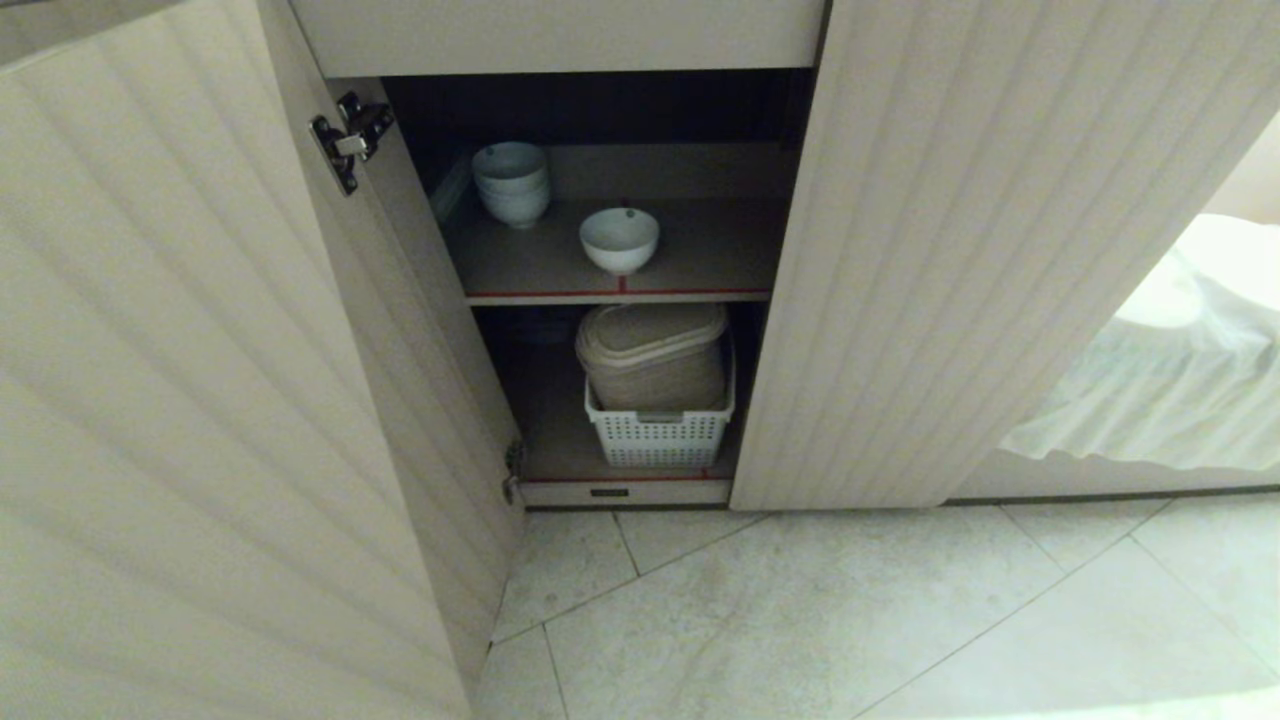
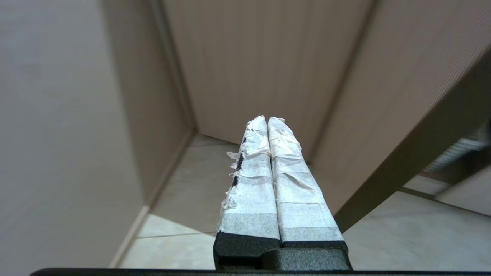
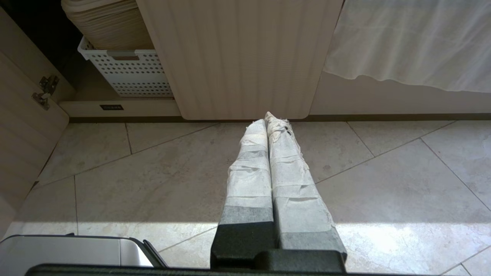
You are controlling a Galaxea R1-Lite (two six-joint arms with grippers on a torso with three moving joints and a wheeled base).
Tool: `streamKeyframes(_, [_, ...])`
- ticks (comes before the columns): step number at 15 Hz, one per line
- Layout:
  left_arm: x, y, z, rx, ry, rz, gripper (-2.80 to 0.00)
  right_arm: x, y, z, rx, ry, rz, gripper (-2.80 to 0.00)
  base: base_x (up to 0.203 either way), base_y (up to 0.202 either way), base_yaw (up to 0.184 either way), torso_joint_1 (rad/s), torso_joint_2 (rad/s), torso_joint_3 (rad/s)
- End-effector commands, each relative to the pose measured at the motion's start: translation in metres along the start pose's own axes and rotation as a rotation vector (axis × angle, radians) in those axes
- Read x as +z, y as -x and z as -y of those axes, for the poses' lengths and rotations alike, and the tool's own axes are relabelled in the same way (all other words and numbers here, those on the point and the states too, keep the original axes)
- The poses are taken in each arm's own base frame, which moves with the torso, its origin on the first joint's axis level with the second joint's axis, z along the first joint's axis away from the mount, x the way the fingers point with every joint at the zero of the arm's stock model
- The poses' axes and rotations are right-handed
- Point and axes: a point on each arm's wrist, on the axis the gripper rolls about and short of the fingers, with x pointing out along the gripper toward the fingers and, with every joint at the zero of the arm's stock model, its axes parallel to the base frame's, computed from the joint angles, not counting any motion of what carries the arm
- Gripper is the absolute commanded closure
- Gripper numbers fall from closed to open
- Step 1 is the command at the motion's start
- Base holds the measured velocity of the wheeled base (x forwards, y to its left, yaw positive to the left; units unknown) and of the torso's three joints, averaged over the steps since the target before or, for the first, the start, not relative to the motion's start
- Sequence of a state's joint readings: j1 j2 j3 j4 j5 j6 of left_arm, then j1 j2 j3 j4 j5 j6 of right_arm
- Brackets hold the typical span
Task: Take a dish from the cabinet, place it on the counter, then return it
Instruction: Close the cabinet door
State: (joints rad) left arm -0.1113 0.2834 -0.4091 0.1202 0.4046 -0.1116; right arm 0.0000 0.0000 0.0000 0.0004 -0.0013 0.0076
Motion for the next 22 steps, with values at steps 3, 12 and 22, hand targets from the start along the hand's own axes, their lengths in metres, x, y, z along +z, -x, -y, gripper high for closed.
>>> streamKeyframes(3, [0.0126,-0.0129,0.0045,-0.127,0.022,-0.053,0.0,0.0,0.0,0.0,0.001,0.0,0.0,0.0,0.0,0.0,0.0,0.0,0.0,0.0])
streamKeyframes(12, [0.0172,-0.0161,0.0001,-0.226,0.04,-0.05,0.0,0.0,0.0,0.0,0.0,0.0,0.0,0.0,0.0,0.0,0.0,0.0,0.0,0.0])
streamKeyframes(22, [0.0201,-0.0184,-0.0001,-0.356,0.064,-0.039,0.0,0.0,0.0,0.0,0.0,0.0,0.0,0.0,0.0,0.0,0.0,0.0,0.0,0.0])
